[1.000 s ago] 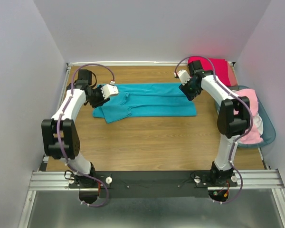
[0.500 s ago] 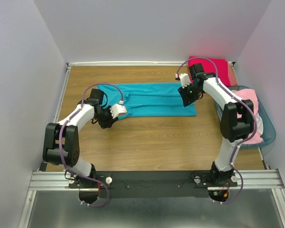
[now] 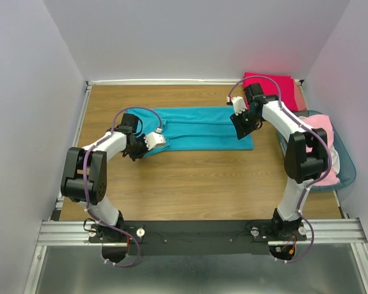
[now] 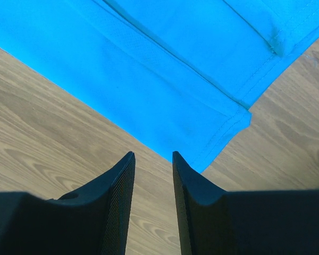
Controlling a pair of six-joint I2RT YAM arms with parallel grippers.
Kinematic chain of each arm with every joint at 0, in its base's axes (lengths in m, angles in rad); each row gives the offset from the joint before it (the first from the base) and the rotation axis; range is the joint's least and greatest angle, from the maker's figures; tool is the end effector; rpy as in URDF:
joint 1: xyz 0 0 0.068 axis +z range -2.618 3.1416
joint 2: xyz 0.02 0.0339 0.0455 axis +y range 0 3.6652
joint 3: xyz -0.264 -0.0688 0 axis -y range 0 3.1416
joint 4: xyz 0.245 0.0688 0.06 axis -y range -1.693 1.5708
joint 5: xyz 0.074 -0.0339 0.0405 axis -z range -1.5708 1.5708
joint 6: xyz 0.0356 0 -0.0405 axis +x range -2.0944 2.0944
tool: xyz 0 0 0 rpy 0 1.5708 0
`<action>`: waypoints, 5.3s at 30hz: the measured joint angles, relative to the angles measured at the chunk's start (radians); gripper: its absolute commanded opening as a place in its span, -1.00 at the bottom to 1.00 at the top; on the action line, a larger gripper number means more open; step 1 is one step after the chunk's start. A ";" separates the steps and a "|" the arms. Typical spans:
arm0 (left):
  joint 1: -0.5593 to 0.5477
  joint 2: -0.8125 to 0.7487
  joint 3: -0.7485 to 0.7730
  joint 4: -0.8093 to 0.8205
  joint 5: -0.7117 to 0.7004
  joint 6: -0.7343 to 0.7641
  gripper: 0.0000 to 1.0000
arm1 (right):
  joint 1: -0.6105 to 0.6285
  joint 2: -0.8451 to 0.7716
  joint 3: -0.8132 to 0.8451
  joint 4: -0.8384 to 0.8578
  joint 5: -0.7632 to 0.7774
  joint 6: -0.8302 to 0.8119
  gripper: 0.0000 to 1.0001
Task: Fold and stack the t-shirts
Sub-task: Fold the other side of the tshirt into a rectangle, then rotate the tshirt 90 degrees
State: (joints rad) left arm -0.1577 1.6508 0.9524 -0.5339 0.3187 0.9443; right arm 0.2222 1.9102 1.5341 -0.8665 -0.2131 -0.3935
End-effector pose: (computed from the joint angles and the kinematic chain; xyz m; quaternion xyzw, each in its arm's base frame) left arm 0.2976 -0.0586 0.1634 0.5323 0.8152 -0.0807 0.2136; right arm 0.3816 0.0939 0.2253 -0.3138 0.9296 0.0906 0.1708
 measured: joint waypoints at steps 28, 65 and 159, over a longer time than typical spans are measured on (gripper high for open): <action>0.010 0.303 0.591 -0.084 -0.024 -0.001 -1.00 | 0.000 0.000 -0.014 -0.001 0.000 -0.018 -0.19; 0.085 0.101 0.153 0.142 -0.023 -0.494 -0.31 | 0.000 0.188 0.039 0.016 -0.004 -0.014 -0.34; -0.006 0.371 0.445 0.141 0.114 -0.754 -0.27 | 0.198 0.500 0.491 0.192 -0.303 0.461 -0.15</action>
State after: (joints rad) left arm -0.1642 2.0216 1.3975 -0.3931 0.4328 0.1905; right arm 0.4198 2.4107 2.0254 -0.6750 -0.5156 0.0673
